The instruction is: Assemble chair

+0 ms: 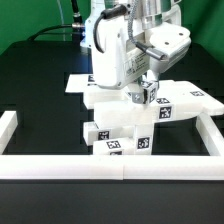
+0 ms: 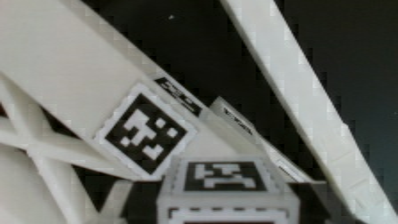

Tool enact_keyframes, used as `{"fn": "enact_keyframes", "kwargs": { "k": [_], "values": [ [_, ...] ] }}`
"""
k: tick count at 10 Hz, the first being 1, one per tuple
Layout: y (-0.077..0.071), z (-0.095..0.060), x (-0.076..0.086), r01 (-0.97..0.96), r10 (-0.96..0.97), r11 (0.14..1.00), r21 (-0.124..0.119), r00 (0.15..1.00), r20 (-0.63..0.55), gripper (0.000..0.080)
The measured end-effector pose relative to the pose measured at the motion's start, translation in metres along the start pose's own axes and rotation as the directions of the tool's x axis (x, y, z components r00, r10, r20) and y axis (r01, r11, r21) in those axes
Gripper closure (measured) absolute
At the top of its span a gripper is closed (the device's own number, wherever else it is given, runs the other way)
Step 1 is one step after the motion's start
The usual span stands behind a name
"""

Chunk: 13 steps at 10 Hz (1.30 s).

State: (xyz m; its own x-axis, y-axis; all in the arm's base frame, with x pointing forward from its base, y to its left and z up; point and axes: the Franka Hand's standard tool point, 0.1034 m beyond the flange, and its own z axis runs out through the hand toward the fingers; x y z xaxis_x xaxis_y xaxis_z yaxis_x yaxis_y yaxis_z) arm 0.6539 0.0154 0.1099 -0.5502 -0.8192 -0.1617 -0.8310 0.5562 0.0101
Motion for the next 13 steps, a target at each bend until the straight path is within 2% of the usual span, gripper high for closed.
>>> {"fn": "enact_keyframes", "kwargs": {
  "k": [1,2,3,5,9,13],
  "values": [
    [0.0002,0.0003,0.0,0.005,-0.005,1.0,0.0,1.0,0.0,0.0415],
    [0.0002,0.0004,0.0,0.011,-0.011,1.0,-0.001,1.0,-0.001,0.0274],
    [0.0003,0.0004,0.0001,0.054,-0.054,0.999,-0.001,0.999,-0.001,0.019],
    [0.0006,-0.0011,0.005,0.201,-0.201,0.978,-0.053,0.98,-0.002,0.0158],
    [-0.0025,-0.0019,0.0057,0.518,-0.517,0.854,-0.051,0.856,0.016,0.015],
    [-0.0025,-0.0016,0.0061,0.708,-0.708,0.705,-0.046,0.706,0.028,0.015]
  ]
}}
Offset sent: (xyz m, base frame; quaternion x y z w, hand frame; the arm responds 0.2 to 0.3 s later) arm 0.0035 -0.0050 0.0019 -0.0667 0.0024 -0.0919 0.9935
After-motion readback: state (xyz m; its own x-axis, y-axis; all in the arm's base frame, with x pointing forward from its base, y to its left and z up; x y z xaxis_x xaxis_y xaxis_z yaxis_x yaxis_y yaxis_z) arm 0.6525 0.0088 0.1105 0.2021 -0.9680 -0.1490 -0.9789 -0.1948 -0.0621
